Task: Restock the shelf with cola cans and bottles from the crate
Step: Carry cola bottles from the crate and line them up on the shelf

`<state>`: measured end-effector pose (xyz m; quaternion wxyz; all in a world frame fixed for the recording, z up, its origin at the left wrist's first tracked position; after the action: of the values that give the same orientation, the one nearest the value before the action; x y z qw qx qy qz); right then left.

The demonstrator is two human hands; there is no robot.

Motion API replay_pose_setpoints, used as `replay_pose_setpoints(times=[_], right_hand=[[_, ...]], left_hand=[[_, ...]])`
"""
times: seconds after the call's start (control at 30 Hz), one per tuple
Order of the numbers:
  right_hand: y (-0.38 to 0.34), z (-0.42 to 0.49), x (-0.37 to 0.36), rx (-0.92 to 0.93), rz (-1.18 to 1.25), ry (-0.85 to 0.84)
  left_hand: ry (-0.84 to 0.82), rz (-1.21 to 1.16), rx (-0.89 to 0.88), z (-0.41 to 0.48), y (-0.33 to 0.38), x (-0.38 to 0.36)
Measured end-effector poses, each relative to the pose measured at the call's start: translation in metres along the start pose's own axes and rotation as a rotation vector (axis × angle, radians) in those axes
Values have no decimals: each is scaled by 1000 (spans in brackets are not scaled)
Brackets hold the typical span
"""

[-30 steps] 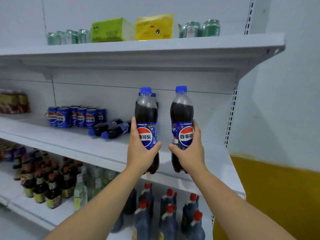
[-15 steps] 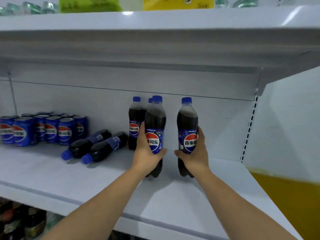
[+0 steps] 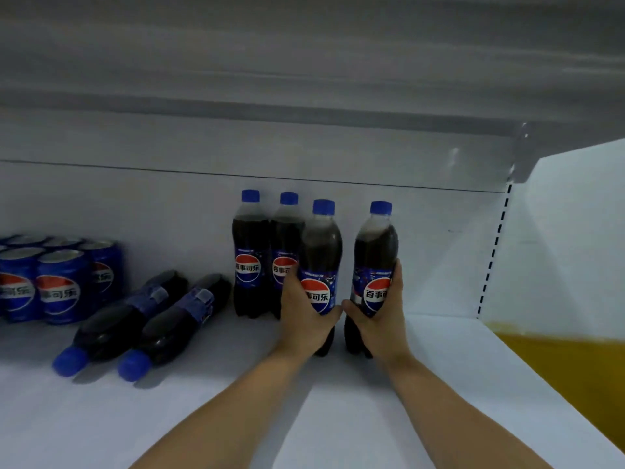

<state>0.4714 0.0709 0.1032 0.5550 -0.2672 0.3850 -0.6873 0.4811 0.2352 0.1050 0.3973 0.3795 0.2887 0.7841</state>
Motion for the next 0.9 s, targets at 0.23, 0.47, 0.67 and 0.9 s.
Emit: replay_pose_setpoints(times=[0.23,0.47,0.67,0.9], right_hand=[[0,-4,-4,-1,11,-104],[14,-19,-4,-162,-68,-320],[22,-15,-8,-190,-146,-369],[33,3,-11,-199,-153,-356]], left_hand=[[-56,80,10,-4,-6,-3],[-330,425,108,-31,-36,-12],[-357,550,193,-24,-34,-20],[-254,563,278,-17,-32,-33]])
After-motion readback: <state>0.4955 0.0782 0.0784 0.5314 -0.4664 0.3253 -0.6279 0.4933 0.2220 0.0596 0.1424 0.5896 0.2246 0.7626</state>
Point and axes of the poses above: each hand's wrist, its own z-axis towards the middle knuckle, its own x-axis out of the back of the hand, y = z × x, the point moved 10 cm from there along z, towards the middle knuckle, and after that the axes turned 15 degrees about z, right-handed, at the moved point
